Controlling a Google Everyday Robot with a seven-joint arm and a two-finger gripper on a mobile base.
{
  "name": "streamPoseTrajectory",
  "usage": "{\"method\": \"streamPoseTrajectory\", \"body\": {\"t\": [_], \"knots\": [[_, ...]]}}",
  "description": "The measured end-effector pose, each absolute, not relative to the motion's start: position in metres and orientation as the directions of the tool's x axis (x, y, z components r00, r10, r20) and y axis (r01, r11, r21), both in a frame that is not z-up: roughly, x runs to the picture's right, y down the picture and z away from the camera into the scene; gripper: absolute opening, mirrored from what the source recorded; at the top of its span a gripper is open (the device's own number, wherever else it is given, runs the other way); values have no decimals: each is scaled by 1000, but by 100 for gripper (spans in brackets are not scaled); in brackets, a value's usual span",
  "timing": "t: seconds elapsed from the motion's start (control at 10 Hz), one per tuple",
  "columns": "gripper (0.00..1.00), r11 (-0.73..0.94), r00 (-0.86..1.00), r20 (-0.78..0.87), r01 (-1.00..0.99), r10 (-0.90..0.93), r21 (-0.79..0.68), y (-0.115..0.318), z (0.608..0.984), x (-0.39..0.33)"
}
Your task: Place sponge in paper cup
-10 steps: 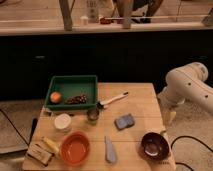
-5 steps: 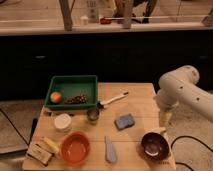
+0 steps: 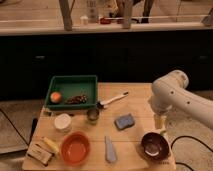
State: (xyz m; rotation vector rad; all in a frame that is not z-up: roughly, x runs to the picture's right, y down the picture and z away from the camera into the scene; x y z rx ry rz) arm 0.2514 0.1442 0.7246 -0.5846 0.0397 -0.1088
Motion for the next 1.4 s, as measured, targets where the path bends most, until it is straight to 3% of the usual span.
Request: {"method": "streamPoseTrajectory", "body": {"t": [1.4], "knots": [[80, 772, 946, 164, 323, -280, -547, 171, 779, 195]]}}
